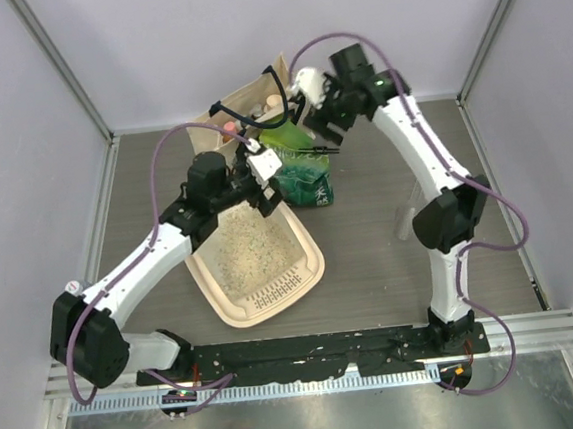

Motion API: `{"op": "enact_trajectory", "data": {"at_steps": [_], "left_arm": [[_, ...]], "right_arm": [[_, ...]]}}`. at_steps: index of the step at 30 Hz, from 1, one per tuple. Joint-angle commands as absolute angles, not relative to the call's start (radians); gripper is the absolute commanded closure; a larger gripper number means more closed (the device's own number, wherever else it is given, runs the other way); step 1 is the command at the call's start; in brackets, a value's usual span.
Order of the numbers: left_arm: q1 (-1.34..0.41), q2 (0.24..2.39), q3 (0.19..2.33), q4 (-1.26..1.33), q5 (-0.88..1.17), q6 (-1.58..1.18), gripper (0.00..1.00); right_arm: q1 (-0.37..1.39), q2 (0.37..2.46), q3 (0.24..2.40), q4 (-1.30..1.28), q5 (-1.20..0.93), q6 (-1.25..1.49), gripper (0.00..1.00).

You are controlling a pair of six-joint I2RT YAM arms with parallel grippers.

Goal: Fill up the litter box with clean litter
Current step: Clamp the cat litter bag at the center of the board, then reset both arms

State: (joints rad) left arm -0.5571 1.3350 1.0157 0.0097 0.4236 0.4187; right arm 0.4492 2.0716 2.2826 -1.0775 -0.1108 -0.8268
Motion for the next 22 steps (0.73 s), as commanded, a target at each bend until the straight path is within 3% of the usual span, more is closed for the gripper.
{"op": "enact_trajectory", "data": {"at_steps": [1,10,13,22], "left_arm": [[-0.551,1.266,1.132,0.015,0.212,0.319,0.00],[-0.440,1.256,1.276,-0.133,0.031,0.189,0.00],[-0.408,1.243,1.292,-0.169,0.018,0.202,0.00],[-0.322,1.218,1.335,-0.216,-0.043,0.210,0.00]], "right_arm": [[0.272,1.902,2.306,-0.924,-0.195,-0.504,0.14],[0.164,1.772,1.975,-0.760,0.110,-0.180,0.14],[0.127,1.714,1.869,-0.668,0.095,-0.129,0.14],[0.089,1.674,1.810,-0.618,0.042,-0.023,0.16]]}}
